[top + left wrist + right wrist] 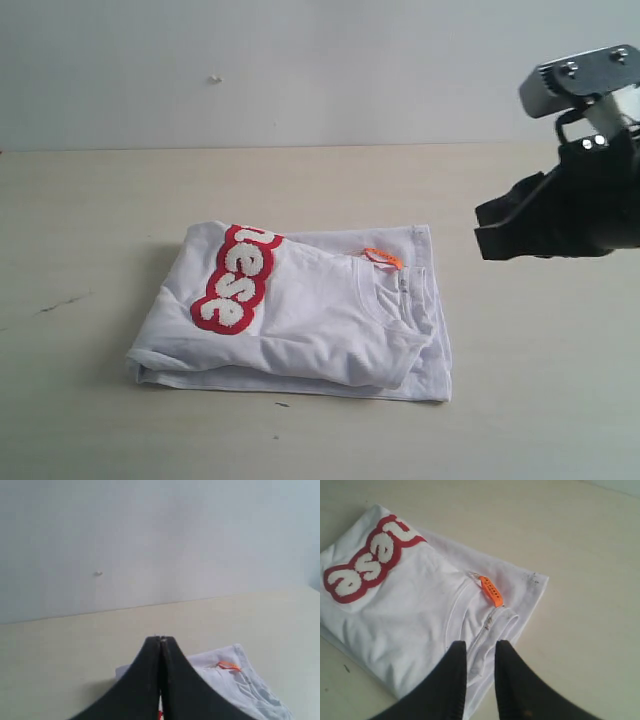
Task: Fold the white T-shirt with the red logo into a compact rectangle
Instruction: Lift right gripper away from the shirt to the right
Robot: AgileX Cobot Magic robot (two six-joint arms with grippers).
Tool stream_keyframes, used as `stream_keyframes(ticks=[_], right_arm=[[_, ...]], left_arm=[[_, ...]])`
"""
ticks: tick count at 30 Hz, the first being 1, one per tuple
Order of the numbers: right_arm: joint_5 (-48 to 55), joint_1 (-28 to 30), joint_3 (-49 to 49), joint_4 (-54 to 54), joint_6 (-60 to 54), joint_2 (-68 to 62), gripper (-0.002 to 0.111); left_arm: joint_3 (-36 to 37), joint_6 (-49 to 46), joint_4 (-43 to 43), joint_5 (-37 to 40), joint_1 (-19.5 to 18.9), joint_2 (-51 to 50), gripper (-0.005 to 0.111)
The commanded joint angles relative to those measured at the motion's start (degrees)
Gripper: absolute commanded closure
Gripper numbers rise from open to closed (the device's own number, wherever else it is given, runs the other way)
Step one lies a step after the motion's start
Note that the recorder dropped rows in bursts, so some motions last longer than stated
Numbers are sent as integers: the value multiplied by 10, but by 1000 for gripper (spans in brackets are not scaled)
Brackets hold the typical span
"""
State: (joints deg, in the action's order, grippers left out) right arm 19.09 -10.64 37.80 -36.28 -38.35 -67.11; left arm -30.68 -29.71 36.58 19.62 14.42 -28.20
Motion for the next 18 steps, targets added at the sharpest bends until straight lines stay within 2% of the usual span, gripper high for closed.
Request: stream_keyframes(ticks=[1, 5, 12, 18], right_arm=[[-4, -1, -56, 2, 15, 121, 86], [17, -1, -83, 2, 27, 228, 86], [36, -1, -83, 2, 26, 307, 86], [46, -1, -83, 2, 29, 331, 86]], left_arm=[[1, 0, -31, 44, -1, 80, 107], [1, 0, -60, 81, -1, 145, 107], [1, 2, -94, 156, -1, 186, 107], [1, 0, -102, 157, -1, 186, 107]])
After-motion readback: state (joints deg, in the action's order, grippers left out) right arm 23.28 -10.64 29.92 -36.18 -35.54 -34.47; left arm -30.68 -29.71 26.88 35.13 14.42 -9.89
